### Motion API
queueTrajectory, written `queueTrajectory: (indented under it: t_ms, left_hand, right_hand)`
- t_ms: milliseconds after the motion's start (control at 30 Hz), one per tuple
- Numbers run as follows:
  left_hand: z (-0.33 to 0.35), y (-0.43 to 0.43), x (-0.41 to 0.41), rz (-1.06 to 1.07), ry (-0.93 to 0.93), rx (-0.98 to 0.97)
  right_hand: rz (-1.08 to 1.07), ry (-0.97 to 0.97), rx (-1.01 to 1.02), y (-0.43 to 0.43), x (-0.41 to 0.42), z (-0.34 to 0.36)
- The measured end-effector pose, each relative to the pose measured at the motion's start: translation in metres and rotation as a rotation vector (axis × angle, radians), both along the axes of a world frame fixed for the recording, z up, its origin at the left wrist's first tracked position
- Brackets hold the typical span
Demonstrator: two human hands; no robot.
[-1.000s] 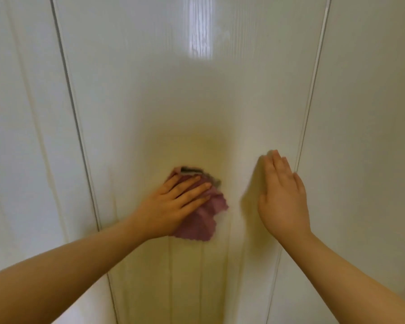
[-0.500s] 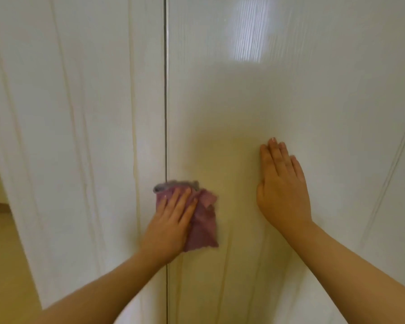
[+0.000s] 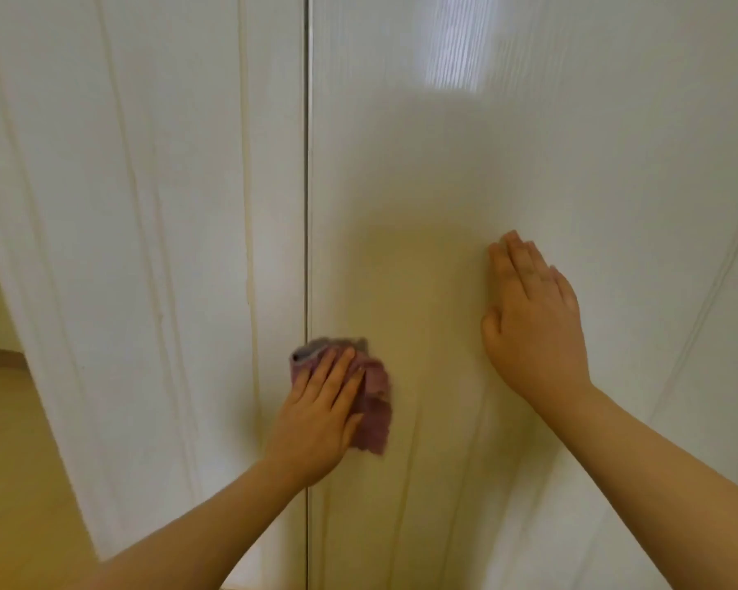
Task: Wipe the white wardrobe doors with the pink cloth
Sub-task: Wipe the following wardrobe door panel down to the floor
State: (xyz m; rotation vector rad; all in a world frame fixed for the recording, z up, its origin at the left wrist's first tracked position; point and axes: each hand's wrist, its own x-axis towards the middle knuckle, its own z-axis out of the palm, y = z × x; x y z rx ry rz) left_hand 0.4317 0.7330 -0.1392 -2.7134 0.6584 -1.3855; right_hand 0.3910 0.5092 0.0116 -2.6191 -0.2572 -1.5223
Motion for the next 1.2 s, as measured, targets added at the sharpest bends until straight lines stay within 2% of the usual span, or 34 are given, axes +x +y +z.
queueTrajectory:
  t_ms: [100, 167, 333, 400, 533, 700, 800, 900, 1067, 1133, 1200]
  left_hand:
    - [0.056, -0.013, 0.008, 0.005, -0.049, -0.166]
    - [0.063, -0.017, 0.012, -0.001, -0.051, -0.227]
    - [-0.014, -0.005, -0.011, 0.025, 0.108, -0.003]
    - [0.005, -0.010, -0.008, 0.031, 0.067, -0.017]
    - [0.054, -0.033, 0.007, 0.051, -0.062, -0.216]
    - [-0.025, -0.025, -0.018, 0.036, 0.125, -0.031]
    - [0.012, -0.029, -0.007, 0.053, 0.049, -0.047]
    - [0.041, -0.029, 0.006, 0.035, -0.043, -0.162]
    - [-0.039, -0.012, -0.021, 0.013, 0.195, -0.003]
    - [-0.039, -0.010, -0.021, 0.023, 0.176, 0.010]
    - [-0.017, -0.017, -0.011, 0.027, 0.078, -0.023]
  right_hand:
    - [-0.005, -0.001, -0.011, -0.001, -0.005, -0.013]
    - [-0.027, -0.012, -0.054, -0.001, -0.006, -0.022]
    - [-0.051, 0.001, -0.016, -0.013, -0.016, -0.036]
    - [-0.060, 0.010, -0.011, -0.013, -0.019, -0.045]
    - [-0.043, 0.030, 0.022, 0.002, -0.016, -0.061]
    - [-0.060, 0.050, 0.063, 0.012, -0.019, -0.076]
    - [-0.059, 0.050, 0.111, 0.009, -0.020, -0.084]
    - [-0.056, 0.070, 0.142, 0.012, -0.022, -0.094]
    - [-0.075, 0.109, 0.150, 0.014, -0.027, -0.110]
    - [-0.068, 0.145, 0.179, 0.014, -0.026, -0.115]
    - [-0.055, 0.170, 0.206, 0.016, -0.024, -0.120]
